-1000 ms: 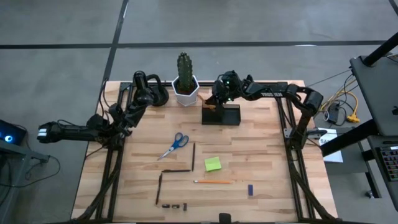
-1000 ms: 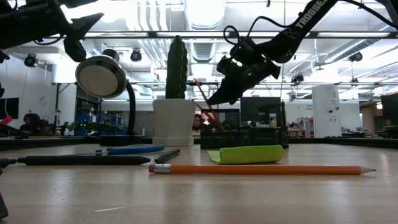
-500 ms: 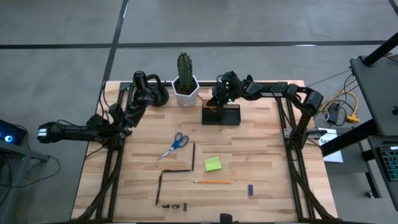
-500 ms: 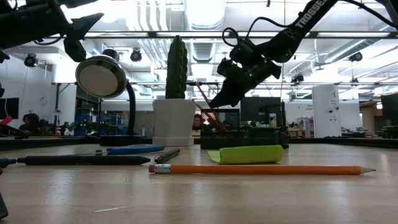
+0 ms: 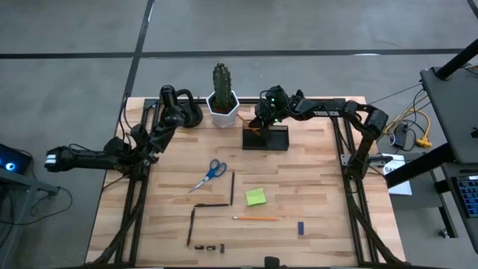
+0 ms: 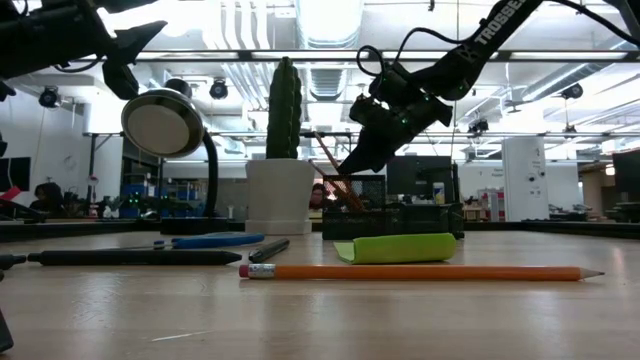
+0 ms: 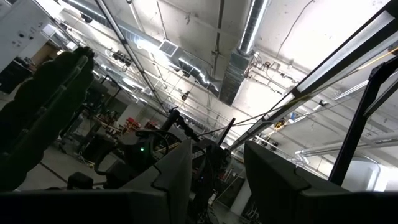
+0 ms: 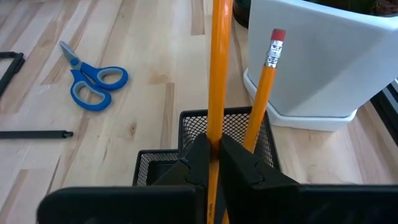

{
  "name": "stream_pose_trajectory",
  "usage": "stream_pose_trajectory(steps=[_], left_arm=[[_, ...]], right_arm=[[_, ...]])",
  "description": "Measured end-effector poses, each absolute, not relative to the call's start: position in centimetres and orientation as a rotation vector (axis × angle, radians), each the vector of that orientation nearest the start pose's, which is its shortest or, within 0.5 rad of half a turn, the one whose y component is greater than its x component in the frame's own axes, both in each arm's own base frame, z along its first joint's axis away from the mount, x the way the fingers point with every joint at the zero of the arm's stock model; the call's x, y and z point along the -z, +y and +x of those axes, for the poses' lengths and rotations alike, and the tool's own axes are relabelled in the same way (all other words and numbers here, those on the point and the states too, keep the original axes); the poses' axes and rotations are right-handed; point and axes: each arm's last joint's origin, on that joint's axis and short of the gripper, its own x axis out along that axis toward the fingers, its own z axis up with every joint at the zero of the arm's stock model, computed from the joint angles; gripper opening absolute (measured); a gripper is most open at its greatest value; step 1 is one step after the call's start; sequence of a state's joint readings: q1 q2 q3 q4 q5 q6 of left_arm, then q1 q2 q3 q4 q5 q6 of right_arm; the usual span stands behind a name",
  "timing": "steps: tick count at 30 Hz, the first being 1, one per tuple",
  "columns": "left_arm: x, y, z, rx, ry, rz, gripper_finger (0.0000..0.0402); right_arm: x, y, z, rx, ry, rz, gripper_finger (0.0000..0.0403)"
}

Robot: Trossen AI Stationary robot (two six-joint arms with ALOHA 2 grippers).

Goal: Pick and place office supplies into organizer
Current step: Put the top pencil into the left section of the desk organizer, then put the eraser into the bottom section of the desk organizer

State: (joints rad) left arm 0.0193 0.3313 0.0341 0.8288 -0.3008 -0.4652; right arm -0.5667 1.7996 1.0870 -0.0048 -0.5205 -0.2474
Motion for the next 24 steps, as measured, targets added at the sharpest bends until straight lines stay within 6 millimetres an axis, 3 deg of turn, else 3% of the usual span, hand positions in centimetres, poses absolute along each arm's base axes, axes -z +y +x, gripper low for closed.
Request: stream_pose_trajectory(steps=[15,24], left_arm=[[-22.3,1.1,10.4,-0.185,-0.594,-0.525,0.013],[-22.3,1.1,10.4,-0.184,-0.594,-0.525,0.013]], right_arm=[[-18.5,-19.0,32.4,0.012,0.624,0.125,0.0084],[-19.5,-18.9,32.1,0.032,0.597,0.163,0.0089]])
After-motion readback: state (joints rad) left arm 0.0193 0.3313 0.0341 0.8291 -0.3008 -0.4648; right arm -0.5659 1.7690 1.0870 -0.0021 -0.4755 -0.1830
